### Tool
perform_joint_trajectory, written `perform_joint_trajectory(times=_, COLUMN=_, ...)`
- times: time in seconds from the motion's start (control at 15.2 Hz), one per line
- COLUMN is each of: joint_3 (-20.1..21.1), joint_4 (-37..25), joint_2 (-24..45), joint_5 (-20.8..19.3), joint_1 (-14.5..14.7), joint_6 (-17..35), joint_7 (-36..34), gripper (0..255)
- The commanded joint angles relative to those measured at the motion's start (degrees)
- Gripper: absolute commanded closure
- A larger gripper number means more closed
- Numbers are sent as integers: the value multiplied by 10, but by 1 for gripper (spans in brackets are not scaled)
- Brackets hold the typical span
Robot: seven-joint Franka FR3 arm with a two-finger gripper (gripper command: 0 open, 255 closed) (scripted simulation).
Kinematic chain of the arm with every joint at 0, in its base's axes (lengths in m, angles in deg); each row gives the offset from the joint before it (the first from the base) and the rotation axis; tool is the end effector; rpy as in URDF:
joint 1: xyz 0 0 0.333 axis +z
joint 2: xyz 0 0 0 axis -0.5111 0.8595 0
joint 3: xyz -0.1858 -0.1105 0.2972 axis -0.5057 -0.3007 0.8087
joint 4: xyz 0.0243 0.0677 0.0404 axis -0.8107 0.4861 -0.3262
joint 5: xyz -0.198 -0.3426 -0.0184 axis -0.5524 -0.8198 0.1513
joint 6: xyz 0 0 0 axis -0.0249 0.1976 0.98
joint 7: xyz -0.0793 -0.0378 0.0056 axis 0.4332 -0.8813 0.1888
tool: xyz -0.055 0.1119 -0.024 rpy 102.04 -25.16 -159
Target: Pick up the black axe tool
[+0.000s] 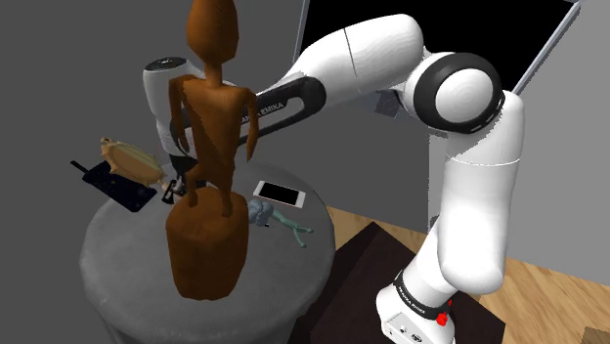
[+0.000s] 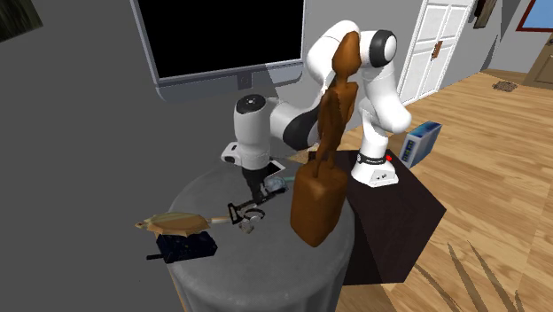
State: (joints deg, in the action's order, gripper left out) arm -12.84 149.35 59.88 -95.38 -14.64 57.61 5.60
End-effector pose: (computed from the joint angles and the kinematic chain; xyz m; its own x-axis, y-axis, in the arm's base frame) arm 0.5592 0.3626 0.3692 0.8853 0.4616 -0.0558 0.4648 -0.8758 0.1299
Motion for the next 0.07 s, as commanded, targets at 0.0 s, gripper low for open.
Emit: perform_joint_trajectory(times=0.0, joint_3=1, joint_4=-1, joint_2=-3, joint_5=1, joint_1=0, joint_6=-3, joint_7=1, gripper=255)
